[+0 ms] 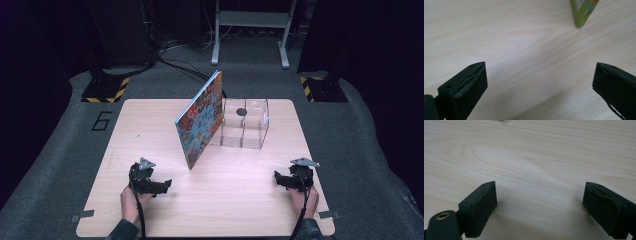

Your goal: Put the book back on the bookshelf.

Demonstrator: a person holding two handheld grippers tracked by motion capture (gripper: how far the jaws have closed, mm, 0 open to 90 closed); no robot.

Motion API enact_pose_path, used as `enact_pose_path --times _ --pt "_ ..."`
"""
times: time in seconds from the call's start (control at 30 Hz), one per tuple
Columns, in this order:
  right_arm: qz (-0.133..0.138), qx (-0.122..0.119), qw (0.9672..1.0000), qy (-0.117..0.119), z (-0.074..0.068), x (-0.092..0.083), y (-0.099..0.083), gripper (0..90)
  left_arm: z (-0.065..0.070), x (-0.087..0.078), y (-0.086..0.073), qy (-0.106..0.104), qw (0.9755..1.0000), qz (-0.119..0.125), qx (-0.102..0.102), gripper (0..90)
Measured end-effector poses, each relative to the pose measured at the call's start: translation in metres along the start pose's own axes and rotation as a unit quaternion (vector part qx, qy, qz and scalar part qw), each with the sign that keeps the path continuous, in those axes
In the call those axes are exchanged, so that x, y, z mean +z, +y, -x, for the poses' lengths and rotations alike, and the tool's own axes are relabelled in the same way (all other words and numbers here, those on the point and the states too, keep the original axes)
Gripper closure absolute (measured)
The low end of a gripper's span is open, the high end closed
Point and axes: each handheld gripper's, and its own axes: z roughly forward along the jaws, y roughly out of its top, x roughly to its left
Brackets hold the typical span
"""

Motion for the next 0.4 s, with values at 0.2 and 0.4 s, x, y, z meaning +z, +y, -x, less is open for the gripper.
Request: enact_pose_path --times 0.2,0.4 --pt "-0.003 -0.002 1.0000 0.002 0.000 0.001 0.001 11.0 0.005 0.012 -0.019 0.023 0.9992 0.032 -0.001 0.0" --pt "-0.004 -0.004 1.0000 0.003 0.000 0.002 0.002 9.5 0.007 0.014 -0.020 0.041 0.9984 0.037 0.009 0.0"
